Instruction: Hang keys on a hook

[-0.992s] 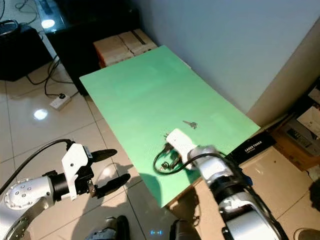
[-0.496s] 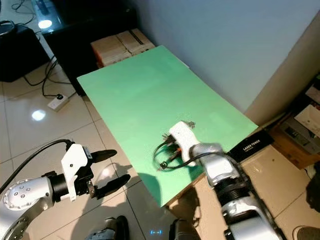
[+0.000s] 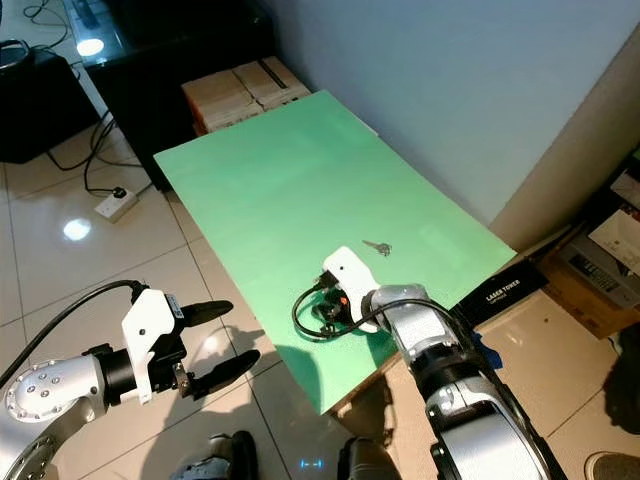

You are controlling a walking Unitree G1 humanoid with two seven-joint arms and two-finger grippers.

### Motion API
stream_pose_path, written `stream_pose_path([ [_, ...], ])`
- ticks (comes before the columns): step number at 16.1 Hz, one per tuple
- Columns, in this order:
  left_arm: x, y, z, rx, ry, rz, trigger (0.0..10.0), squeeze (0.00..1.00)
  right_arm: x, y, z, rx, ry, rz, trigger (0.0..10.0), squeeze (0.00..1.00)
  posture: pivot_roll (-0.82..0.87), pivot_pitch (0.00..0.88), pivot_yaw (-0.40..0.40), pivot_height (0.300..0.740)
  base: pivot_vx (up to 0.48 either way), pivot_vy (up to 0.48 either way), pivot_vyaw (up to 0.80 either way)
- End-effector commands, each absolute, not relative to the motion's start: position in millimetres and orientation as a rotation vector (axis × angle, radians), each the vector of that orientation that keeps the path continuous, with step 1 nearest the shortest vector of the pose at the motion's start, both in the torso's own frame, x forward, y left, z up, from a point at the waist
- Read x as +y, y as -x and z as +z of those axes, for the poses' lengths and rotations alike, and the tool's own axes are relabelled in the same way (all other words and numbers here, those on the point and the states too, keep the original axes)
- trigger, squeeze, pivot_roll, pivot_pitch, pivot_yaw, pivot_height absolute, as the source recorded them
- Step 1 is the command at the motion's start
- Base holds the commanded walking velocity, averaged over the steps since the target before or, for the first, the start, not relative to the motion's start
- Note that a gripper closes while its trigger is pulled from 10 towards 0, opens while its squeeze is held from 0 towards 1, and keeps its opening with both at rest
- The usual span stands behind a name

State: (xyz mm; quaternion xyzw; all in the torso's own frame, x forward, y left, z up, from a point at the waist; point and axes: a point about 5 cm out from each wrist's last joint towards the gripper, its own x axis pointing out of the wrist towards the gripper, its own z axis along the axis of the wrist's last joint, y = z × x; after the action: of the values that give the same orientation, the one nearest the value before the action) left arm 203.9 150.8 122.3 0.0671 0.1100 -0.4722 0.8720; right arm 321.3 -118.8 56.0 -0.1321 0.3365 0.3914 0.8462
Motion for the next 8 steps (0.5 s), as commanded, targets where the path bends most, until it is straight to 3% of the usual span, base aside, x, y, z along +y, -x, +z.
stream_pose_path([
  [1, 152, -201, 123, 0.238, -0.146, -0.992, 10.0, 0.00, -118, -322, 56, 0.704, 0.289, 0.833, 10.0, 1.00, 0.03, 0.203, 0.022, 0.740, 0.000, 0.000, 0.00],
  [3, 152, -201, 123, 0.236, -0.148, -0.983, 10.0, 0.00, -126, -328, 57, 0.693, 0.292, 0.771, 10.0, 1.00, 0.03, 0.208, 0.016, 0.740, 0.000, 0.000, 0.00],
  [5, 153, -200, 123, 0.239, -0.150, -0.972, 10.0, 0.00, -148, -342, 62, 0.624, 0.326, 0.543, 10.0, 1.00, 0.03, 0.213, 0.019, 0.740, 0.000, 0.000, 0.00],
  [8, 155, -202, 126, 0.223, -0.182, -0.953, 10.0, 0.00, -161, -341, 58, 0.641, 0.331, 0.504, 10.0, 1.00, 0.05, 0.216, 0.023, 0.740, 0.000, 0.000, 0.00],
])
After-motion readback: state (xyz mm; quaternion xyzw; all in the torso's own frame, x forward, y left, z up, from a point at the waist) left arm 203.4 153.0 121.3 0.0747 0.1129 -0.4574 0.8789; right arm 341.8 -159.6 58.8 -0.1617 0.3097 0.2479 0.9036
